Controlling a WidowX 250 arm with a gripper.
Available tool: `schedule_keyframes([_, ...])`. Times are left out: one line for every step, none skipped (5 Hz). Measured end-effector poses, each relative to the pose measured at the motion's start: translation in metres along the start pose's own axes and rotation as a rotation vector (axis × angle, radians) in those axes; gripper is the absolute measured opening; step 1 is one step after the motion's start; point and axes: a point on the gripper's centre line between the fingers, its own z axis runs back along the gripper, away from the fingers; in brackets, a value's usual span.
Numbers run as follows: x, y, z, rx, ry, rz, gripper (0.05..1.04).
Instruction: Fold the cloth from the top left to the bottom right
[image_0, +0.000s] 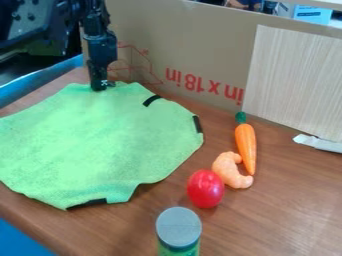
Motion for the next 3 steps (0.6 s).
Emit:
schedule_keyframes([-0.009,-0.013,0.006,-0.027,-0.022,-0.013,0.067])
schedule_keyframes([-0.021,-0.033,0.032,-0.028,-0.07,-0.059,0.067])
schedule_keyframes([-0.032,-0.054,0.052,-0.014,-0.113,-0.103,0.067])
